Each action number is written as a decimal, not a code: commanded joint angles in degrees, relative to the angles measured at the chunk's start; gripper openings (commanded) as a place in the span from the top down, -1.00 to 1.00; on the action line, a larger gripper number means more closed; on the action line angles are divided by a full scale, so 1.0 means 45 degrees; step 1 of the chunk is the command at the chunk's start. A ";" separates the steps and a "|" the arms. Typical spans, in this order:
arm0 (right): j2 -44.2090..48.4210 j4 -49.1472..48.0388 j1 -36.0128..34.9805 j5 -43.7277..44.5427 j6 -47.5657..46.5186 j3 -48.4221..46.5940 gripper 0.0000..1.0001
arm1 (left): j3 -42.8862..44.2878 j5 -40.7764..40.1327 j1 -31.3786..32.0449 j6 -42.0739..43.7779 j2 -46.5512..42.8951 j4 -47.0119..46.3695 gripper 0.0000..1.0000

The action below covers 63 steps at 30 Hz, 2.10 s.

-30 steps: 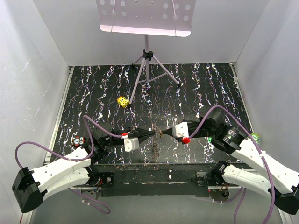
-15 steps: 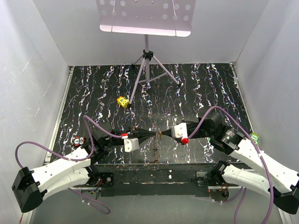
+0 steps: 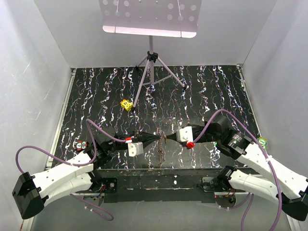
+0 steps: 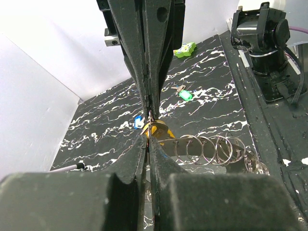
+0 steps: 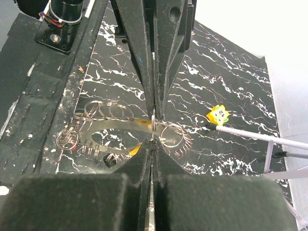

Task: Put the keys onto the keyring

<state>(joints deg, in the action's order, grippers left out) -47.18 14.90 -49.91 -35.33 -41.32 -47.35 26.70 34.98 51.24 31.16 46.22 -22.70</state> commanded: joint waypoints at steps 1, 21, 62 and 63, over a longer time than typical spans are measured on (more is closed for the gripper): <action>0.0230 -0.0244 -0.0061 -0.0039 0.0120 -0.0219 0.97 | 0.0004 -0.0254 0.0058 0.0264 -0.0290 -0.0425 1.00; 0.0132 -0.0635 -0.0042 0.0234 0.0296 -0.0161 0.97 | 0.0024 -0.0001 0.0077 0.0205 -0.0251 -0.0386 1.00; 0.0249 -0.0771 -0.0081 -0.0117 0.0569 -0.0063 0.97 | 0.0024 -0.0625 0.0077 0.0713 -0.0388 0.0044 1.00; 0.0230 -0.0752 -0.0081 -0.0117 0.0569 -0.0063 0.97 | 0.0024 -0.0625 0.0077 0.0713 -0.0388 0.0044 1.00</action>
<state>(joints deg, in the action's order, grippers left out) -47.18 13.32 -49.91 -35.11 -39.13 -47.35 26.70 33.36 51.40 32.93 46.02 -21.34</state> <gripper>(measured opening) 0.022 0.018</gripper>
